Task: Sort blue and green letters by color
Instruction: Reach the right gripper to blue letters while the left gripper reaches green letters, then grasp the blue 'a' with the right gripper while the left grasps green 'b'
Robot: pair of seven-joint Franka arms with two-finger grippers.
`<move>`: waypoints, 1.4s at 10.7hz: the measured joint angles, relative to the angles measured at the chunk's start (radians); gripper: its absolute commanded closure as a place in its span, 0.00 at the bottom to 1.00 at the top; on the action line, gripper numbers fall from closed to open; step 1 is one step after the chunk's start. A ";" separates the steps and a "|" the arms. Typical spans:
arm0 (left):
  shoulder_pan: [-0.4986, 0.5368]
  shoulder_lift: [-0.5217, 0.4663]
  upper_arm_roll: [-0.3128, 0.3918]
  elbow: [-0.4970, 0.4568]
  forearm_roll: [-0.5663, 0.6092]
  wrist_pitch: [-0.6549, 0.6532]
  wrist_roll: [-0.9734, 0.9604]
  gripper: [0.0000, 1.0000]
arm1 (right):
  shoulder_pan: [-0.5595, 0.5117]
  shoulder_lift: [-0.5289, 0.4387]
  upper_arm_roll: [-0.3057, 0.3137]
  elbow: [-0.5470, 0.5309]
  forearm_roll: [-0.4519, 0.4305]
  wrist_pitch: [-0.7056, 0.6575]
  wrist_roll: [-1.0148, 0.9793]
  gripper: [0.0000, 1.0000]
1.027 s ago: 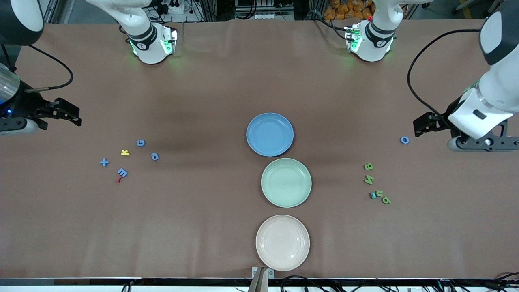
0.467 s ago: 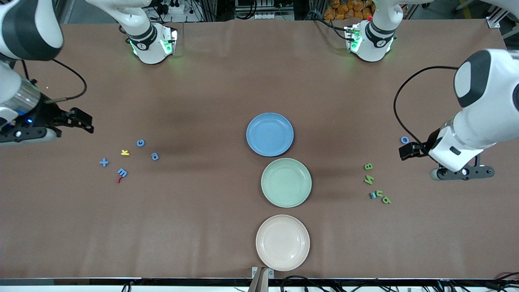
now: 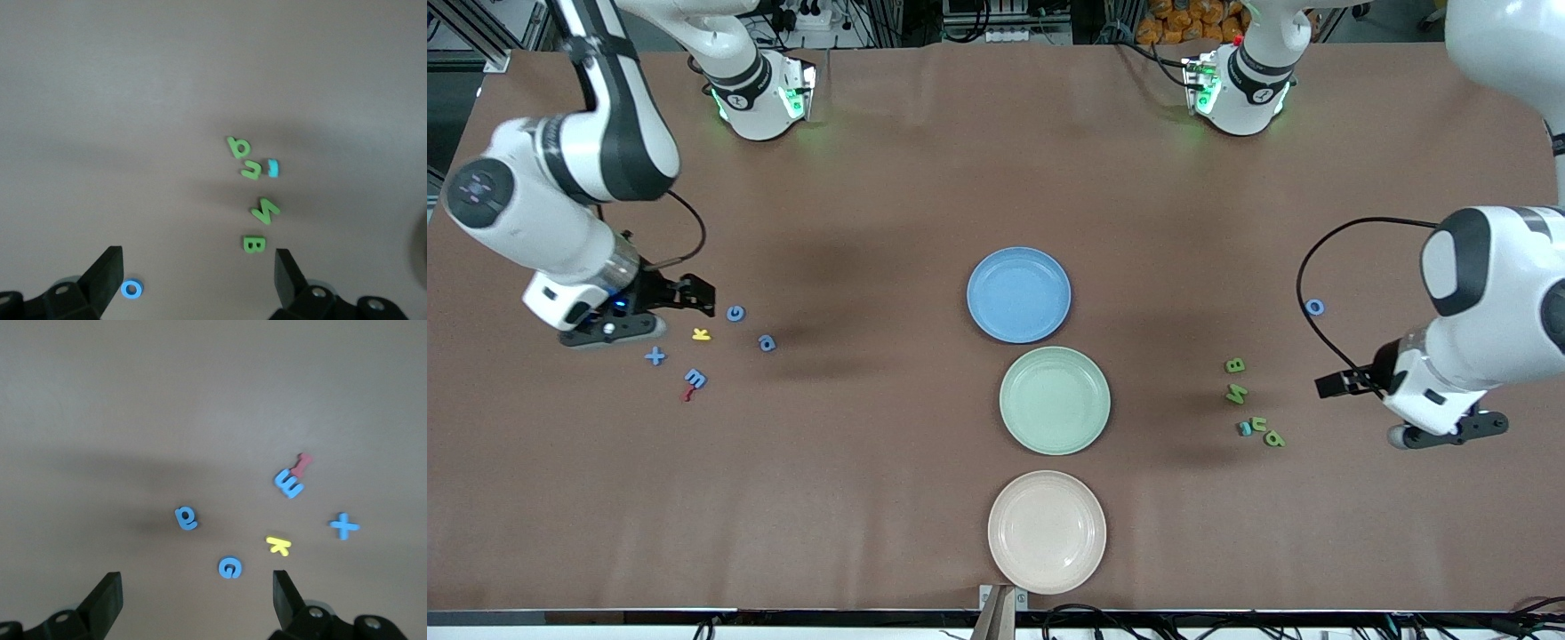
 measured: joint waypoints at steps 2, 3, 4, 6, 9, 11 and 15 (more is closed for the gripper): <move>0.044 0.024 0.001 -0.038 -0.027 0.092 -0.046 0.00 | 0.029 0.074 0.004 -0.012 0.000 0.047 0.000 0.12; 0.047 0.037 0.000 -0.075 -0.030 0.161 -0.100 0.00 | 0.037 0.109 0.016 -0.015 0.000 0.079 0.001 0.13; 0.042 0.050 -0.003 -0.103 -0.030 0.207 -0.164 0.00 | 0.042 0.139 0.027 -0.026 0.000 0.124 0.001 0.15; 0.022 0.083 -0.006 -0.123 -0.030 0.274 -0.319 0.00 | 0.044 0.190 0.031 -0.083 0.000 0.274 -0.028 0.21; -0.017 0.163 -0.007 -0.125 -0.030 0.389 -0.553 0.00 | 0.043 0.256 0.028 -0.128 0.000 0.378 -0.109 0.27; -0.023 0.190 -0.007 -0.118 -0.030 0.406 -0.613 0.00 | 0.043 0.275 0.028 -0.129 -0.001 0.384 -0.122 0.29; -0.015 0.211 0.000 -0.103 -0.030 0.406 -0.631 0.00 | 0.042 0.300 0.027 -0.129 -0.002 0.404 -0.132 0.33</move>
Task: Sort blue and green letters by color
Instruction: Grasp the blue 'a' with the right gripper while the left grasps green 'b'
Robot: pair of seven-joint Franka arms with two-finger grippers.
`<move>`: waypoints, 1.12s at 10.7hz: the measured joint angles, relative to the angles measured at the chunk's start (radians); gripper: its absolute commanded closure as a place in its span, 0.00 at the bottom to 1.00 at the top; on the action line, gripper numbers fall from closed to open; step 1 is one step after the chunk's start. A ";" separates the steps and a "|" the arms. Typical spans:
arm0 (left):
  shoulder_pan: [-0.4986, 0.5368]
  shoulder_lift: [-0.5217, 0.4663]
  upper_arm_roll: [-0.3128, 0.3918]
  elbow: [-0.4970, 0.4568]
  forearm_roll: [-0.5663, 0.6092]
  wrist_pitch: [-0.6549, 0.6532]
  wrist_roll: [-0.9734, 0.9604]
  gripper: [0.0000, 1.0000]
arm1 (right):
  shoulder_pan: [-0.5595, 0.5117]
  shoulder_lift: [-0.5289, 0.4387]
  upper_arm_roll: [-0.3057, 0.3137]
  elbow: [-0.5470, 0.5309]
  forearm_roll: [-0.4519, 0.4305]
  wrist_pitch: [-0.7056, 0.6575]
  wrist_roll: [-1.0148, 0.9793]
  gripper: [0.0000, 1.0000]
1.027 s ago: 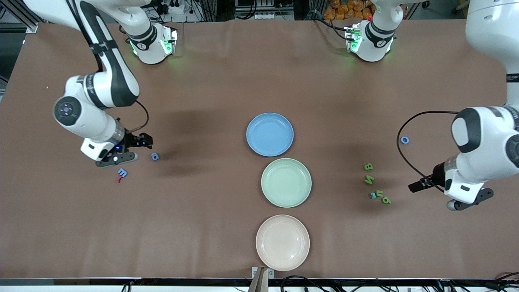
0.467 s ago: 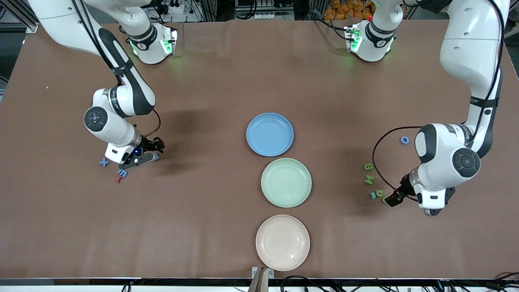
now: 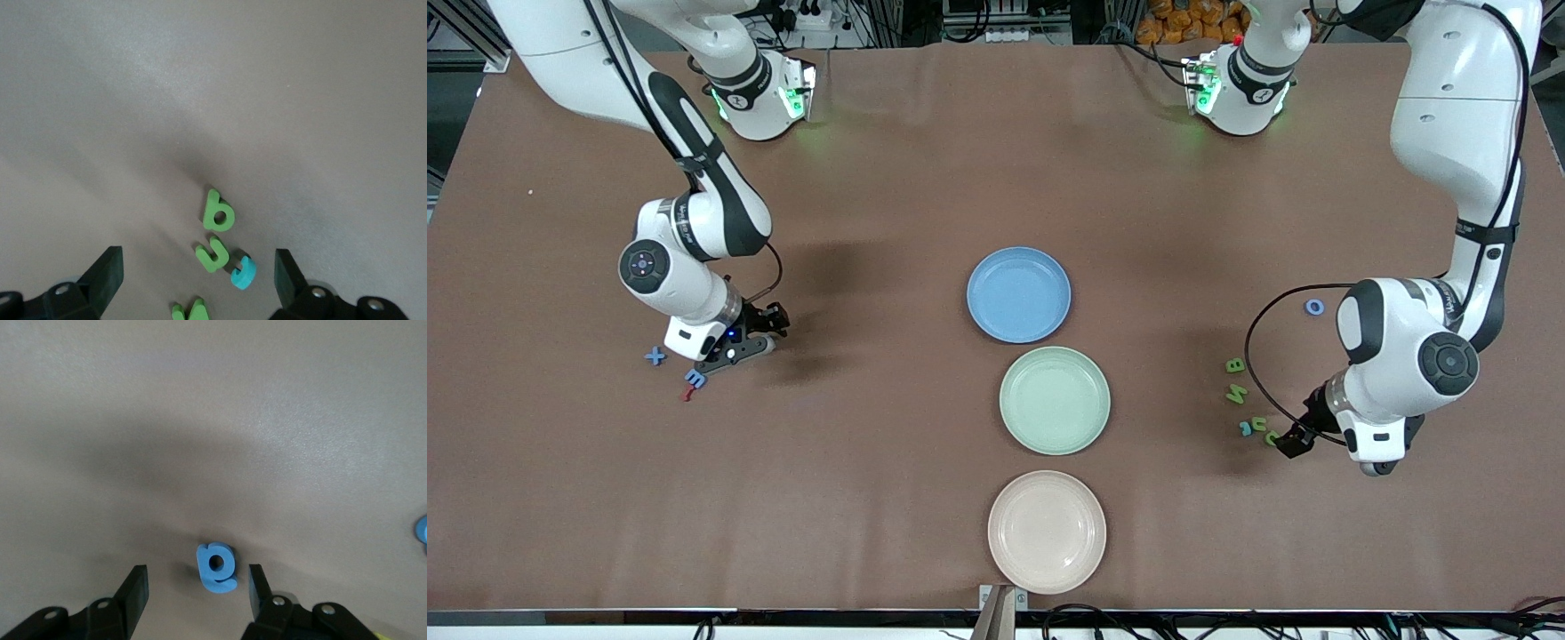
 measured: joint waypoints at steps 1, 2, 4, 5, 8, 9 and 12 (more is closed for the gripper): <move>0.000 0.014 0.002 0.004 0.000 0.004 -0.012 0.00 | 0.000 0.010 -0.001 0.000 0.000 0.006 -0.001 0.34; 0.000 0.029 0.004 0.005 0.000 0.012 -0.021 0.00 | -0.001 0.017 -0.002 0.000 -0.001 0.010 -0.002 0.35; 0.000 0.058 0.012 0.013 0.000 0.025 -0.024 0.00 | -0.002 0.026 -0.004 0.000 -0.010 0.017 -0.004 0.40; 0.000 0.071 0.015 0.025 0.000 0.026 -0.032 0.00 | -0.005 0.029 -0.004 0.000 -0.015 0.019 -0.004 0.44; -0.002 0.102 0.016 0.053 0.000 0.029 -0.047 0.00 | -0.010 0.038 -0.005 0.000 -0.016 0.027 -0.005 0.71; -0.006 0.111 0.016 0.055 0.000 0.045 -0.068 0.00 | -0.010 0.039 -0.005 0.000 -0.016 0.028 -0.005 0.85; -0.054 0.141 0.043 0.056 0.002 0.077 -0.122 0.00 | -0.010 0.039 -0.005 0.001 -0.016 0.032 -0.005 1.00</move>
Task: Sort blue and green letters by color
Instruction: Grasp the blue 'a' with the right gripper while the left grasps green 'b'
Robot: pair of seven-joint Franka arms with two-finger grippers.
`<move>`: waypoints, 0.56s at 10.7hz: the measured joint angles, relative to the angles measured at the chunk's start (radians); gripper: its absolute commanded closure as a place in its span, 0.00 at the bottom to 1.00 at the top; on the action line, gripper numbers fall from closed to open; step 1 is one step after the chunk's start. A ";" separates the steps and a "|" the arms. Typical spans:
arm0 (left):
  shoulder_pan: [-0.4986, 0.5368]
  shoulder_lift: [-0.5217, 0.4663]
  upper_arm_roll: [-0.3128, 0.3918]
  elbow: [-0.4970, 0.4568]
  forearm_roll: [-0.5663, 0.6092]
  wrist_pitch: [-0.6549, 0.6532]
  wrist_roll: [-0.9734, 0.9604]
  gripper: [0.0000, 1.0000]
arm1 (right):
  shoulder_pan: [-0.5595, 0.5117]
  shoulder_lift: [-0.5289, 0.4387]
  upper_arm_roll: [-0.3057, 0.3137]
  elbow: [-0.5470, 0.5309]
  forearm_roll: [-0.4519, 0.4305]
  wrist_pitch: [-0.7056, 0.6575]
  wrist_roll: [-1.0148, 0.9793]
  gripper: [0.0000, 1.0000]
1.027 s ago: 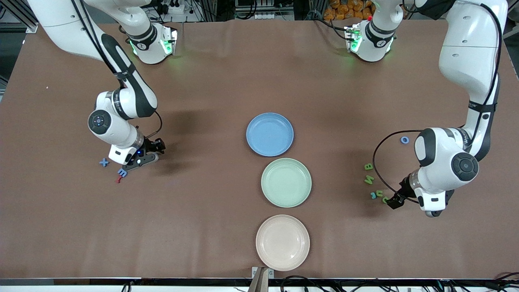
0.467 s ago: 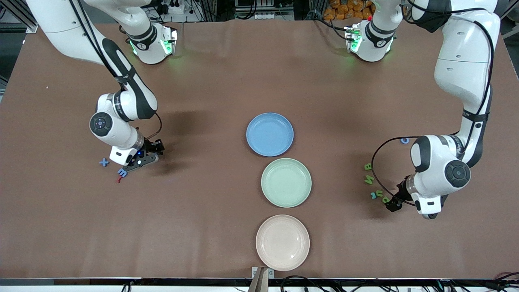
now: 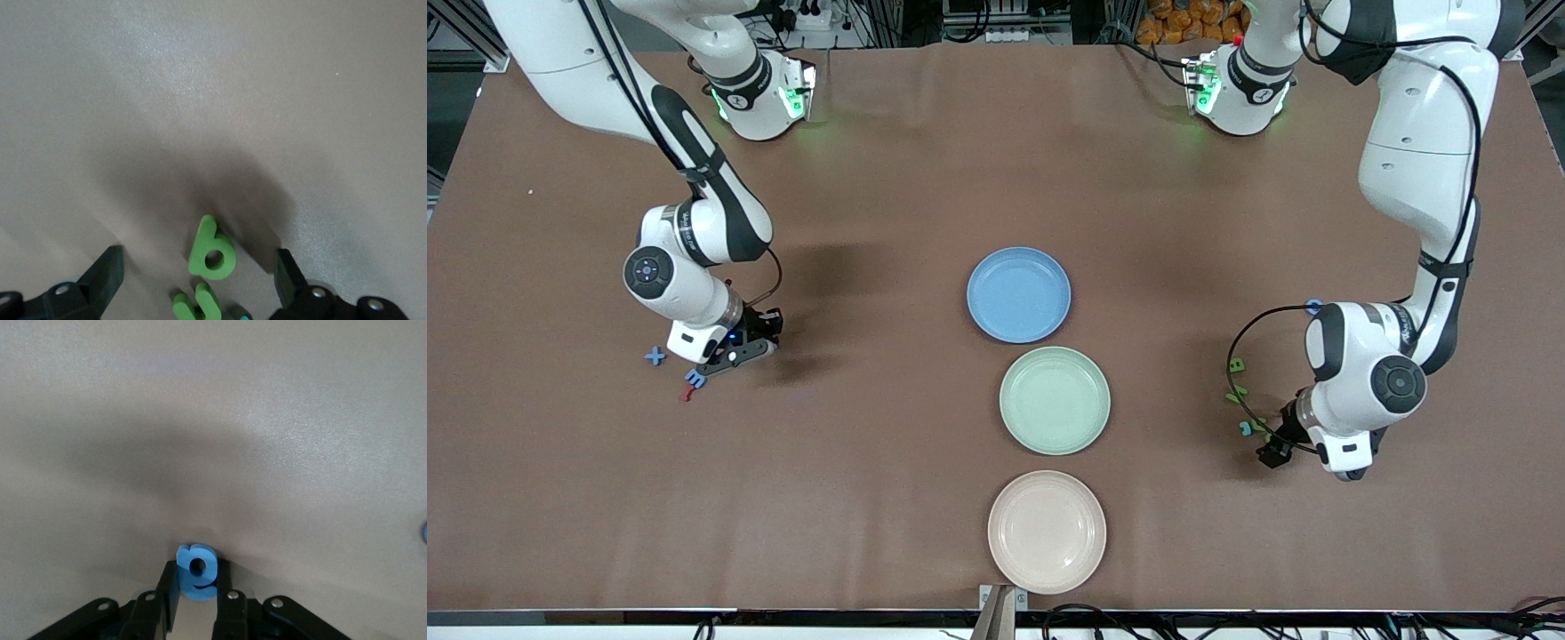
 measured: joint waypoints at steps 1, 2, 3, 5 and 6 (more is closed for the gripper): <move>-0.009 0.002 0.006 0.000 0.000 0.001 -0.002 0.00 | 0.000 0.000 0.000 0.002 0.000 0.001 0.000 1.00; -0.010 0.002 0.009 0.001 0.000 0.001 -0.002 0.00 | 0.000 0.000 0.000 0.007 0.000 0.002 0.001 1.00; -0.010 0.002 0.010 0.002 0.002 0.001 -0.002 0.00 | 0.000 -0.001 0.000 0.018 0.001 0.002 0.007 1.00; -0.010 0.002 0.012 0.002 0.014 0.001 -0.002 0.00 | 0.008 -0.010 0.005 0.062 0.002 -0.030 0.085 1.00; -0.010 0.002 0.012 0.002 0.016 0.001 -0.002 0.00 | 0.022 -0.015 0.017 0.093 0.002 -0.066 0.144 1.00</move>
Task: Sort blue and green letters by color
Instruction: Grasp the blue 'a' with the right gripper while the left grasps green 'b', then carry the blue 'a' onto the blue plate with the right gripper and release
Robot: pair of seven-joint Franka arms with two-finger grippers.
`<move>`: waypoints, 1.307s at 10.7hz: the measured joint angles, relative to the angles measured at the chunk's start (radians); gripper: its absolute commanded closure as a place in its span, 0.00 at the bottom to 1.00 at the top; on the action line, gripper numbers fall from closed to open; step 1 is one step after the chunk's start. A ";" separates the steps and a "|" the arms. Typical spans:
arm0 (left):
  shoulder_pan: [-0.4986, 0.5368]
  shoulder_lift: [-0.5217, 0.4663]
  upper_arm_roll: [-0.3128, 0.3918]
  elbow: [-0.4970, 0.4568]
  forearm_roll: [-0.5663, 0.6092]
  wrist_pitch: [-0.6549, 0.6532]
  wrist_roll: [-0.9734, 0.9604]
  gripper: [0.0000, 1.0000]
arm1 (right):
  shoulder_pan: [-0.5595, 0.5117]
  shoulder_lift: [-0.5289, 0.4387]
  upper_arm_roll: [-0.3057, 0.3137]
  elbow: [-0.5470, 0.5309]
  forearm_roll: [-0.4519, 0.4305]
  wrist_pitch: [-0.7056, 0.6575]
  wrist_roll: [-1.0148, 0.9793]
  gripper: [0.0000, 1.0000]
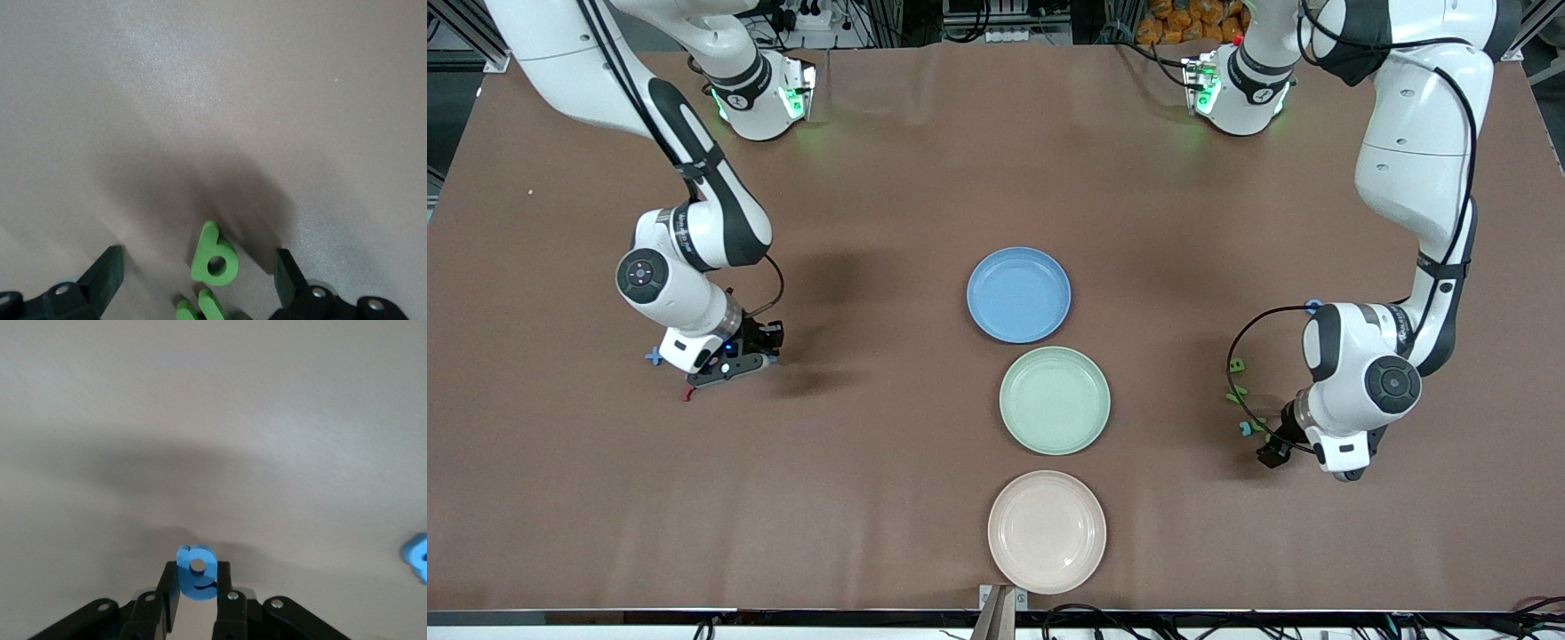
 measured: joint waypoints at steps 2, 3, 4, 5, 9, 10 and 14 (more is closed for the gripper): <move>0.000 0.000 0.001 0.000 0.001 0.000 0.000 0.53 | 0.041 -0.007 0.045 0.057 0.000 -0.042 0.153 1.00; 0.000 0.000 0.001 0.000 0.012 0.000 0.000 1.00 | 0.066 -0.008 0.072 0.083 0.000 -0.052 0.243 1.00; 0.000 0.001 0.001 0.000 0.027 0.000 0.000 1.00 | 0.088 -0.008 0.105 0.108 0.000 -0.069 0.335 1.00; 0.000 -0.001 0.001 0.002 0.034 0.000 0.000 1.00 | 0.114 -0.008 0.135 0.133 0.000 -0.086 0.425 1.00; -0.003 -0.006 0.001 0.018 0.037 -0.002 0.000 1.00 | 0.350 0.046 0.155 0.256 0.000 -0.100 0.828 1.00; -0.003 -0.005 0.001 0.018 0.037 -0.002 0.000 1.00 | 0.406 0.076 0.155 0.292 -0.001 -0.100 0.914 1.00; -0.006 -0.006 0.000 0.022 0.043 0.002 0.000 1.00 | 0.561 0.195 0.150 0.371 -0.036 -0.099 1.112 0.23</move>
